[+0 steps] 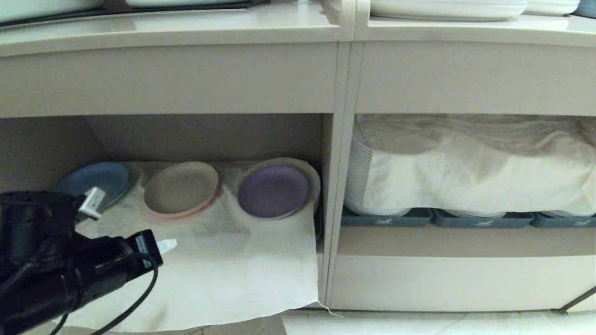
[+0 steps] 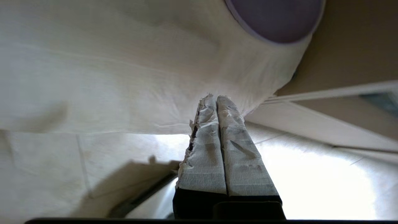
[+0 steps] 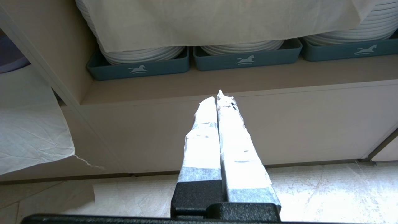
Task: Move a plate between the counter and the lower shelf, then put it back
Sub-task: Pick up the plate in the cupboard
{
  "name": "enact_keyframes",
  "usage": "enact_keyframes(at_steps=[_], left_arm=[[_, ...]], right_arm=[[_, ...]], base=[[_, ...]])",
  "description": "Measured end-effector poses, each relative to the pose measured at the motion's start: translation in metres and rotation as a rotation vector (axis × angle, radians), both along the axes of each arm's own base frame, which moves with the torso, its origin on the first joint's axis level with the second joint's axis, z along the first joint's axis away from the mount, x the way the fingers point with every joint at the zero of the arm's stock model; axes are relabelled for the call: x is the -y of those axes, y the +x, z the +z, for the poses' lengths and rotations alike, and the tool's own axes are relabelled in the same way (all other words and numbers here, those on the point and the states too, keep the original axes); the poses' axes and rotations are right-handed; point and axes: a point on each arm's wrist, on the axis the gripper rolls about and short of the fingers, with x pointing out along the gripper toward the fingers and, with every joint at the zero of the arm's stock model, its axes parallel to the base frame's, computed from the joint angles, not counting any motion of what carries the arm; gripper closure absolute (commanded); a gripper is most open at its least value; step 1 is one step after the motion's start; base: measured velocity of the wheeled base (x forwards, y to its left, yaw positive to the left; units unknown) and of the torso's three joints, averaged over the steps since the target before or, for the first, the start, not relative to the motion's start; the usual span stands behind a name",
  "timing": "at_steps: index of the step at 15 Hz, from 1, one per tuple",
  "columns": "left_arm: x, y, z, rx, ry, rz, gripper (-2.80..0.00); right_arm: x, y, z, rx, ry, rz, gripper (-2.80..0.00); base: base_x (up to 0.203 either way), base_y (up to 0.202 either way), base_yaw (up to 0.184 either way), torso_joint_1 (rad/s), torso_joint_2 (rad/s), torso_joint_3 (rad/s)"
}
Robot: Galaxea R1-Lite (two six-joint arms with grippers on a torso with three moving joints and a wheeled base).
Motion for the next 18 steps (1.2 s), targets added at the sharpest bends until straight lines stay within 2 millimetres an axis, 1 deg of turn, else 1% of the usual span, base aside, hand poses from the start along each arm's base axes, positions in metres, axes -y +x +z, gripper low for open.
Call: enact_keyframes(at_steps=[4,7,10,12,14,18], left_arm=[[-0.008,-0.028,-0.002,0.083,0.165,-0.034,0.0],[-0.014,-0.05,-0.001,0.131,0.185,-0.095,0.0],[-0.032,-0.079,-0.006,0.172,0.214,-0.116,0.0],[-0.04,-0.102,-0.016,0.224,0.25,-0.128,0.0],[-0.043,-0.124,-0.03,0.282,0.315,-0.137,0.0],[-0.044,-0.156,-0.053,0.369,0.407,-0.132,0.0]], right_arm=[[0.0,0.0,0.0,0.0,0.0,0.0,0.0],[0.0,0.0,0.0,0.0,0.0,0.0,0.0],[0.0,0.0,0.0,0.0,0.0,0.0,0.0],[0.0,0.0,0.0,0.0,0.0,0.0,0.0],[0.0,0.0,0.0,0.0,0.0,0.0,0.0],[0.0,0.0,0.0,-0.001,0.0,0.0,0.0]], base=[[0.0,0.0,0.0,0.0,0.0,0.0],[0.0,0.0,0.0,0.0,0.0,0.0],[0.0,0.0,0.0,0.0,0.0,0.0],[0.0,0.0,0.0,0.0,0.0,0.0],[0.0,0.0,0.0,0.0,0.0,0.0],[0.0,0.0,0.0,0.0,0.0,0.0]])
